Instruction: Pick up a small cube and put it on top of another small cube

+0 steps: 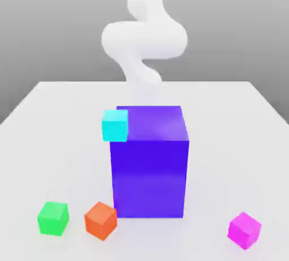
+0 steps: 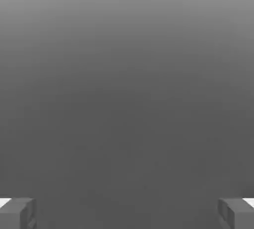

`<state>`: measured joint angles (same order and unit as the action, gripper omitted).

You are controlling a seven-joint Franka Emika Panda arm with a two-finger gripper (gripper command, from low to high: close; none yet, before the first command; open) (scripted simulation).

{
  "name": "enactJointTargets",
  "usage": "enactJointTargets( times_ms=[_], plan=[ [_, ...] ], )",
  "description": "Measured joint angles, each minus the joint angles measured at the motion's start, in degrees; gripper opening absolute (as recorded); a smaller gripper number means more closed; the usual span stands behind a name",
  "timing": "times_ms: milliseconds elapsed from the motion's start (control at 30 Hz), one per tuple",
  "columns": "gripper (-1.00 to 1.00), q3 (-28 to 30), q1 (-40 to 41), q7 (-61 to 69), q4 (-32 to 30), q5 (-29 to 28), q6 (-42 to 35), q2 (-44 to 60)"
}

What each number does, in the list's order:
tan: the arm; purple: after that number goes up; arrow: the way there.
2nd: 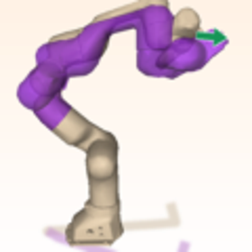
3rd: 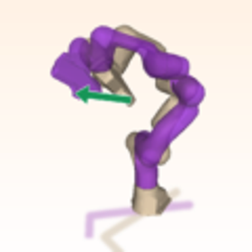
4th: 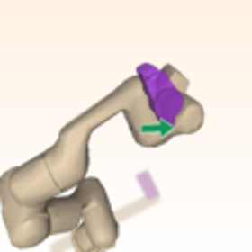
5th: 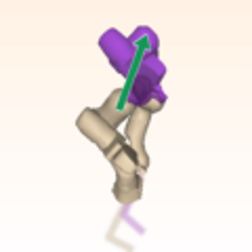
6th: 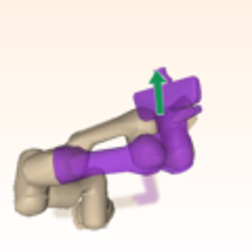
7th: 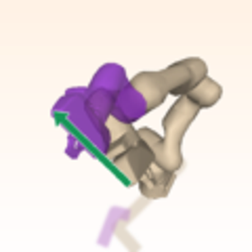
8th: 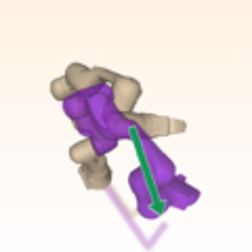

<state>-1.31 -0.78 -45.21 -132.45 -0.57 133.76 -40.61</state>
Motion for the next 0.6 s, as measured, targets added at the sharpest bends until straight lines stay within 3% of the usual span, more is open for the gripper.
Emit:
enactJointTargets(
  times_ms=[600],
  plan=[
    [0.00, -9.2, -6.7, 3.4, -4.8, -5.6, 14.3, 37.7]
  ],
)
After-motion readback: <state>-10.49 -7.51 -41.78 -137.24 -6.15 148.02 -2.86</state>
